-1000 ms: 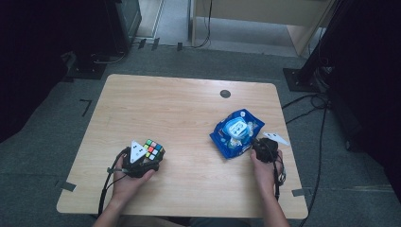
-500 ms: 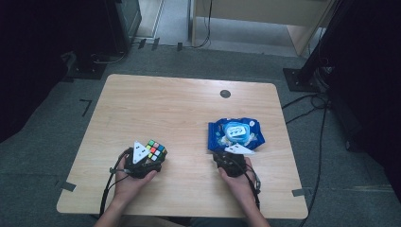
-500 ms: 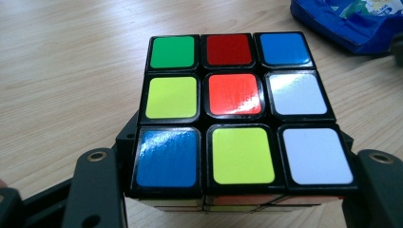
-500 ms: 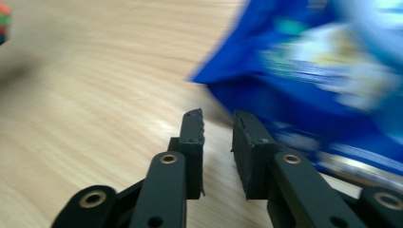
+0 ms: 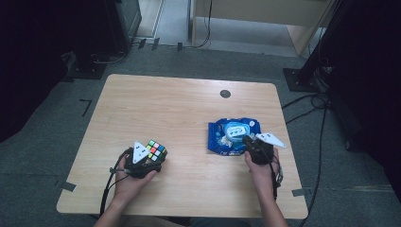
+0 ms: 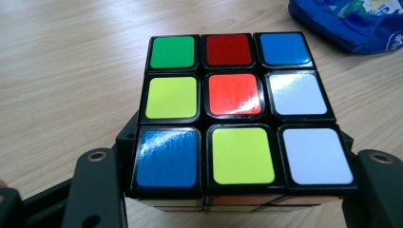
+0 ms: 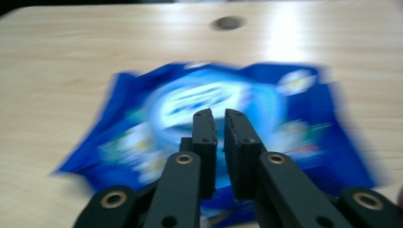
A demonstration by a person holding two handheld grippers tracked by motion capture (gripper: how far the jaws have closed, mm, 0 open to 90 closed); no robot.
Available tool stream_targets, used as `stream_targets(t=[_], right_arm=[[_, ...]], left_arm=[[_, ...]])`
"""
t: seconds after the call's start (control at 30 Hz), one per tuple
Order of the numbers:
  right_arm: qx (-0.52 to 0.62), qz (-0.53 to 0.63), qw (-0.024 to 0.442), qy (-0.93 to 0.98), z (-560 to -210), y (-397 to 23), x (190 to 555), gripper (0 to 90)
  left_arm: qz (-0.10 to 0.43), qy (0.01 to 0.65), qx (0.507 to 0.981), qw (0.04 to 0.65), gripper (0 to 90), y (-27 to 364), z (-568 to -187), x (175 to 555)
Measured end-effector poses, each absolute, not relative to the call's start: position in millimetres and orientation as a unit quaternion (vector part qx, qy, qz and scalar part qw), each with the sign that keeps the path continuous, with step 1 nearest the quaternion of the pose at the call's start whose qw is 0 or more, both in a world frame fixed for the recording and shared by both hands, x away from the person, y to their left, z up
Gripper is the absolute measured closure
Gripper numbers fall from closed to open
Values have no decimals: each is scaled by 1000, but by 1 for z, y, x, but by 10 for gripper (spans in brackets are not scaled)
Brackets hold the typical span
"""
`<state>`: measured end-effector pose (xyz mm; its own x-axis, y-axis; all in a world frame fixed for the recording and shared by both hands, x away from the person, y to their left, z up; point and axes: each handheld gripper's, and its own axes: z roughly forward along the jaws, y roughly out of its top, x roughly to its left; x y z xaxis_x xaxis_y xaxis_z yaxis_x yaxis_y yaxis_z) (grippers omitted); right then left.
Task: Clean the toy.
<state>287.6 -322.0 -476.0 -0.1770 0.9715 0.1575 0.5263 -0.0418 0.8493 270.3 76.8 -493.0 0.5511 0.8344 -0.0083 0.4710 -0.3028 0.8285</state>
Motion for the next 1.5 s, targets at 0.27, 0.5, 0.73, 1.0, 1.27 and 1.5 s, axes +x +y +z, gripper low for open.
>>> stream_targets(t=[0.27,0.5,0.73,1.0,1.27,1.5], right_arm=[[609,321,304,659,-478,-329,316,879],[584,342,285,679,-483,-317,323,834],[587,397,249,660,-481,-311,332,742],[602,411,199,655,-492,-308,341,685],[581,426,219,657,-483,-302,335,900],[560,435,282,646,-463,-301,329,900]], left_arm=[[217,414,781,413,337,72,-495,269],[217,421,778,413,337,77,-495,270],[218,419,778,414,337,75,-495,269],[218,418,778,414,337,76,-495,270],[218,420,778,414,337,77,-495,270],[218,417,780,412,337,75,-496,270]])
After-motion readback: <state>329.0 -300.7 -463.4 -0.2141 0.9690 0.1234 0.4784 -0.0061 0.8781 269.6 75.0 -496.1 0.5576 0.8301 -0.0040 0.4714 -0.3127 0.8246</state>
